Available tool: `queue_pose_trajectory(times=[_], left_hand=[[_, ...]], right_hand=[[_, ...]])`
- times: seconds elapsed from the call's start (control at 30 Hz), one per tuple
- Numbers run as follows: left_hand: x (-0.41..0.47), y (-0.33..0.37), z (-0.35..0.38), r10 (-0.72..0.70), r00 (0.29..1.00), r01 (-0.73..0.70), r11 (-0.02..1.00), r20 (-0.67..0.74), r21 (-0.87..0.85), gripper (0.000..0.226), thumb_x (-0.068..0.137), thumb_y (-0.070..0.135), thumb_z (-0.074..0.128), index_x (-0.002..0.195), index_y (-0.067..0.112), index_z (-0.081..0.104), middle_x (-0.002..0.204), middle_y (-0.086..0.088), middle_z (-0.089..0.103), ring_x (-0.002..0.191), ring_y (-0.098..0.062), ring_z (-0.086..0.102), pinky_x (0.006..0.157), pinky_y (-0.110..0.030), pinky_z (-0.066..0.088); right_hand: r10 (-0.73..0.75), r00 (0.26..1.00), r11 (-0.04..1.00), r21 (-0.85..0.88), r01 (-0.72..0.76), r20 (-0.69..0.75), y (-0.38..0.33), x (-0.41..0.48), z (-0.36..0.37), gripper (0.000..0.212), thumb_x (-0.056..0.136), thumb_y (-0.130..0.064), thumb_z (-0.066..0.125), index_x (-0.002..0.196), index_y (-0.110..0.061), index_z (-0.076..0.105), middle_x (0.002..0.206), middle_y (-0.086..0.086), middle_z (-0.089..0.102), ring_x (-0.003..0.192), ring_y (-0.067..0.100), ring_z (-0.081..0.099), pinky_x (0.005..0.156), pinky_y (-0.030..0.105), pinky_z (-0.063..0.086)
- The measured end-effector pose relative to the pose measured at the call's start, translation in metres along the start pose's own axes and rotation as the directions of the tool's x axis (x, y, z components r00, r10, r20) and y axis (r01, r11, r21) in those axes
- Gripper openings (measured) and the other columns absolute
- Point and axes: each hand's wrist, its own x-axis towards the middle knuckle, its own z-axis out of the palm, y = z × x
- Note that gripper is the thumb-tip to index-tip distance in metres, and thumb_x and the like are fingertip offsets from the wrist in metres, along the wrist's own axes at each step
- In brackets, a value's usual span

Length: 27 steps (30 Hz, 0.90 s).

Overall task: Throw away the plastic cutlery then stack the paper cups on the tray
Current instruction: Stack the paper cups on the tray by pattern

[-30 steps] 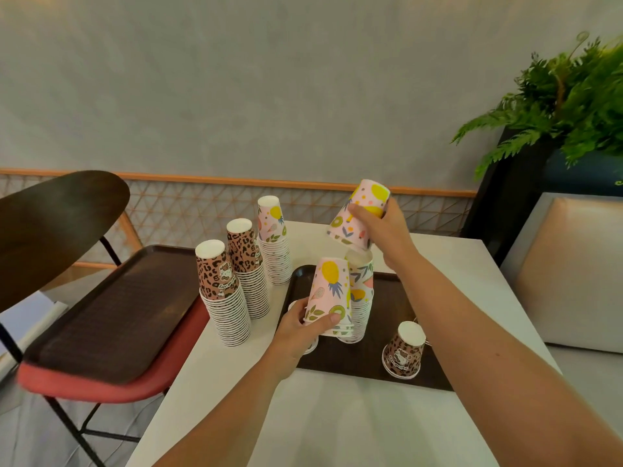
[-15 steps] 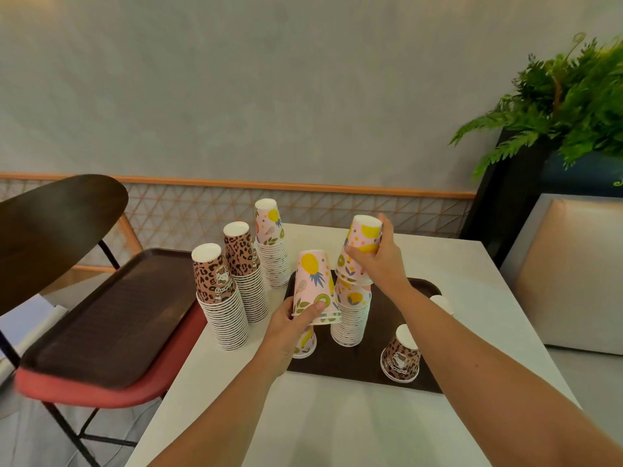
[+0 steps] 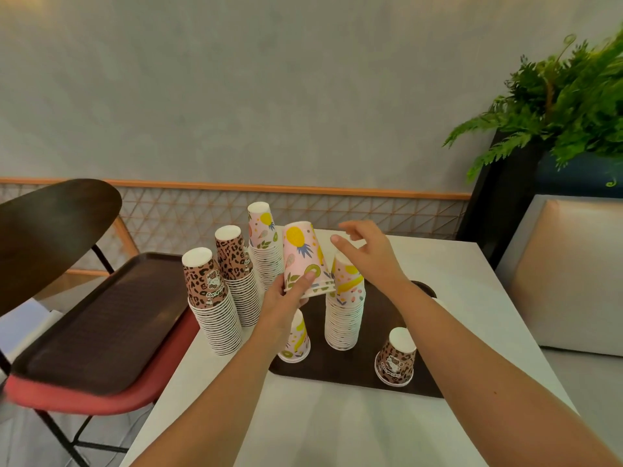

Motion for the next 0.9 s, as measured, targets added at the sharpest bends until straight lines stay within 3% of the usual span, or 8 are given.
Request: queue_pose_trajectory(times=[0.1,0.23,0.37,0.53,0.7,0.9], left_hand=[[0.007,0.013,0.010,0.034,0.999,-0.034,0.999,-0.003,-0.027,0.039,0.085,0.026,0.064,0.121,0.015,0.057,0.117,-0.003,0.067,0.111,-0.018,0.061,0.088,-0.031,0.047],[0.017,0.027,0.023,0.094,0.995,-0.093,0.996,0.035,-0.014,0.042,0.088,0.032,0.059,0.128,0.016,0.053,0.121,-0.002,0.064,0.114,-0.017,0.059,0.095,-0.034,0.046],[0.024,0.036,0.042,0.151,0.981,-0.160,0.985,0.122,0.069,0.048,0.091,0.033,0.056,0.135,0.019,0.043,0.128,0.001,0.059,0.118,-0.013,0.056,0.098,-0.031,0.044],[0.037,0.043,0.062,0.118,0.963,-0.163,0.971,0.244,0.174,0.062,0.083,0.036,0.062,0.138,0.022,0.036,0.130,0.002,0.058,0.117,-0.014,0.057,0.100,-0.034,0.045],[0.039,0.043,0.076,0.077,0.951,-0.166,0.944,0.299,0.285,0.048,0.092,0.020,0.055,0.134,0.023,0.034,0.117,0.012,0.056,0.102,0.002,0.055,0.077,-0.015,0.043],[0.041,0.029,0.077,0.014,0.970,-0.100,0.932,0.242,0.348,0.040,0.092,0.017,0.055,0.125,0.028,0.036,0.109,0.013,0.055,0.111,-0.013,0.053,0.073,-0.016,0.043]], right_hand=[[0.084,0.968,0.996,-0.034,-0.078,0.236,-0.011,0.002,-0.007,0.038,0.088,-0.041,0.059,0.119,-0.019,0.060,0.107,-0.001,0.058,0.096,0.010,0.055,0.071,0.011,0.041],[0.162,0.894,0.986,-0.023,-0.168,0.418,-0.022,0.001,-0.020,0.047,0.091,-0.048,0.050,0.132,-0.025,0.050,0.113,0.002,0.062,0.100,0.015,0.060,0.084,0.028,0.051],[0.138,0.909,0.981,0.070,-0.179,0.393,-0.024,0.004,-0.033,0.045,0.092,-0.042,0.052,0.135,-0.027,0.046,0.112,0.003,0.063,0.098,0.016,0.064,0.088,0.034,0.053],[0.094,0.934,0.980,0.131,-0.147,0.344,-0.006,0.010,-0.047,0.050,0.092,-0.030,0.056,0.140,-0.027,0.040,0.126,-0.002,0.059,0.110,0.015,0.059,0.095,0.034,0.049],[0.110,0.938,0.975,0.149,-0.167,0.328,0.012,0.003,-0.048,0.052,0.094,-0.023,0.055,0.141,-0.025,0.035,0.129,-0.003,0.055,0.117,0.016,0.056,0.098,0.032,0.047],[0.166,0.916,0.960,0.152,-0.234,0.365,0.028,-0.005,-0.041,0.057,0.093,-0.023,0.057,0.144,-0.026,0.032,0.139,0.000,0.049,0.126,0.018,0.049,0.105,0.045,0.043]])
